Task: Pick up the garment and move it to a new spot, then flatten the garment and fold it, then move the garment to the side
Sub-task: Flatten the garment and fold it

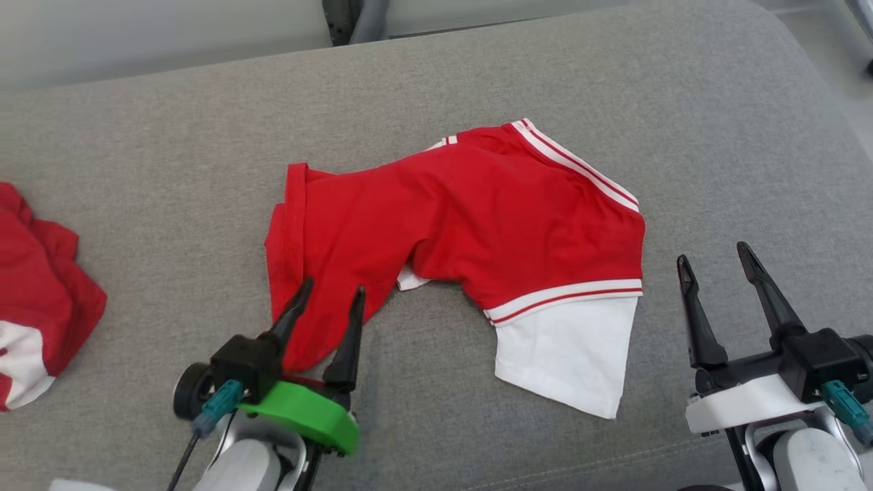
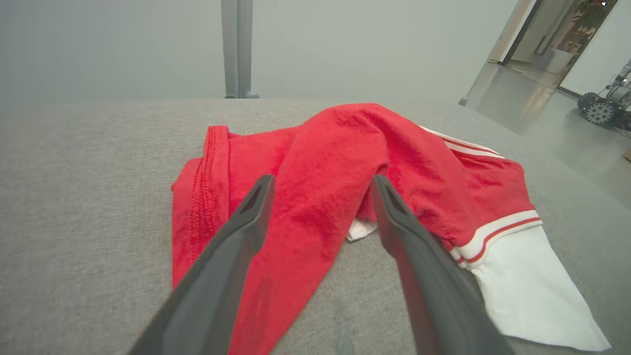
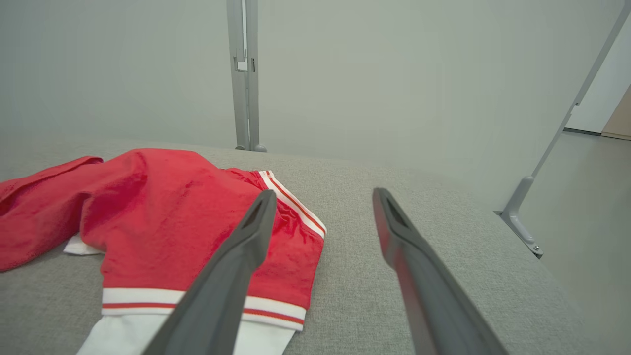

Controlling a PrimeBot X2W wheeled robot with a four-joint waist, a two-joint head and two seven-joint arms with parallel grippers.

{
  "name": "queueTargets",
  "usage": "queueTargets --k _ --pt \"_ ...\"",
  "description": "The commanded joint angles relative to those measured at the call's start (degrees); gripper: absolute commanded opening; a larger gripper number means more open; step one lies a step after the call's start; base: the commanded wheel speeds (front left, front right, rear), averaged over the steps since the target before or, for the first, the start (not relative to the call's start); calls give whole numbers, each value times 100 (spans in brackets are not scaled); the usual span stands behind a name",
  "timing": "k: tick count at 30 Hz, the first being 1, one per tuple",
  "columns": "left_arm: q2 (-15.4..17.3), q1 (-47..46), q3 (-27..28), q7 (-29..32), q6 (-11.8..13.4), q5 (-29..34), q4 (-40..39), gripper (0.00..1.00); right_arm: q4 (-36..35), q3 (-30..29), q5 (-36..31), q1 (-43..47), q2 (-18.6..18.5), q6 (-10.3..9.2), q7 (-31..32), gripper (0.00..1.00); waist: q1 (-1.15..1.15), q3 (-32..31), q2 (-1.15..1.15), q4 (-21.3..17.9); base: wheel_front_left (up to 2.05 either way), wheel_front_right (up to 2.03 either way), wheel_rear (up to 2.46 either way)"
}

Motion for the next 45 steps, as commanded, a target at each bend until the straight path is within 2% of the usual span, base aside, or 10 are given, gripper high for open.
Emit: queueTargets --k 1,3,7,17,25,36,39,41,45 --pt "46 250 215 3 47 96 -66 100 -31 -19 -29 123 -56 -6 -17 100 0 -296 0 314 0 0 0" --pt "65 510 564 3 42 219 -126 100 -19 -47 -36 206 -62 -6 -17 100 0 -384 0 413 0 0 0" --pt "-9 1013 1237 3 -122 403 -103 100 113 -80 -27 396 -59 -6 -17 100 0 -528 0 546 0 0 0" --pt "-336 1888 2677 2 -762 952 202 100 727 -218 63 669 43 -6 -17 100 0 -767 0 617 0 0 0" --pt "-609 2055 3357 2 -1126 1284 325 100 1027 -387 35 752 132 -6 -17 100 0 -828 0 663 0 0 0" --pt "-819 1837 3517 2 -1219 1451 326 100 1139 -311 67 559 176 -6 -17 100 0 -688 0 602 0 0 0" --pt "-846 1743 3292 2 -1220 1323 444 100 1424 -315 129 489 215 -6 -17 100 0 -570 0 580 0 0 0" --pt "-833 1490 2962 10 -1220 1160 532 100 1973 -172 126 285 244 -6 -5 100 0 -418 0 555 0 0 0" --pt "-784 1130 2468 319 -1220 1020 590 100 2414 133 302 -22 256 -6 438 100 0 -243 0 540 0 0 0"
